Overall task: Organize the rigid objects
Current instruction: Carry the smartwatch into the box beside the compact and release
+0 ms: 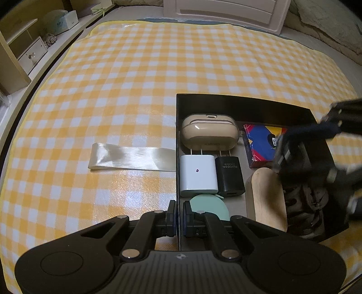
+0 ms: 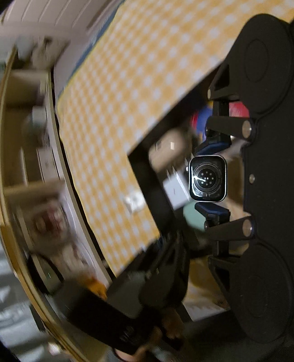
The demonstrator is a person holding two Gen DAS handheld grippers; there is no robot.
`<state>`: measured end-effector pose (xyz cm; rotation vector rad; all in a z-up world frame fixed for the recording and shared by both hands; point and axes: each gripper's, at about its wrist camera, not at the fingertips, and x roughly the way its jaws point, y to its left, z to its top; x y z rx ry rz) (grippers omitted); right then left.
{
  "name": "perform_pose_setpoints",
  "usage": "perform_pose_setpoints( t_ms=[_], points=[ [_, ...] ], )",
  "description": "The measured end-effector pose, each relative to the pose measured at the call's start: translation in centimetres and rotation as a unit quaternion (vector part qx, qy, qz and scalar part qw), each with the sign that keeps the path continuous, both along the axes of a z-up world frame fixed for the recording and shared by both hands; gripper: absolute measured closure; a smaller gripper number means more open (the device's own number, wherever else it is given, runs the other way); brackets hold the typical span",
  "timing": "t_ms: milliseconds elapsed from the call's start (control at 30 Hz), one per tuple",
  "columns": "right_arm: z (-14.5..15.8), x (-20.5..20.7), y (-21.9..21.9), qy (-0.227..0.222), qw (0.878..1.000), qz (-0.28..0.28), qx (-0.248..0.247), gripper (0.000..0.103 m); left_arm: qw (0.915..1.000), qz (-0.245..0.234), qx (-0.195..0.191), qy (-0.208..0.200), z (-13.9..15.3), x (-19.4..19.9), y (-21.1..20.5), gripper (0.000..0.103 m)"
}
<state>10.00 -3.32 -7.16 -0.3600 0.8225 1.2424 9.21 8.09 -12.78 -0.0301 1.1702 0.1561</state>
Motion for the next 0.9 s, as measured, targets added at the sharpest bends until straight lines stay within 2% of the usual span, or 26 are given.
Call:
perform_pose_setpoints(
  t_ms=[367, 467, 533, 600, 900],
  points=[
    [-1.4, -2.7, 3.8, 0.025, 0.996, 0.084, -0.031, 0.056, 0.9999, -0.002, -0.017, 0.004, -0.1, 0.1, 1.7, 0.098],
    [-1.7, -2.1, 4.1, 0.044, 0.996, 0.075, -0.037, 0.054, 0.9998, -0.002, -0.018, 0.007, -0.4, 0.2, 1.6, 0.098],
    [-1.7, -1.5, 3.9, 0.068, 0.995, 0.067, -0.037, 0.048, 0.9998, -0.003, -0.019, 0.008, -0.4, 0.3, 1.6, 0.098],
    [-1.5, -1.1, 3.6, 0.083, 0.994, 0.063, -0.033, 0.048, 0.9998, -0.002, -0.02, 0.008, -0.5, 0.5, 1.5, 0.098],
    [-1.3, -1.1, 2.7, 0.079, 0.995, 0.047, -0.038, 0.048, 0.9998, -0.002, -0.017, 0.008, -0.5, 0.5, 1.3, 0.098]
  ],
)
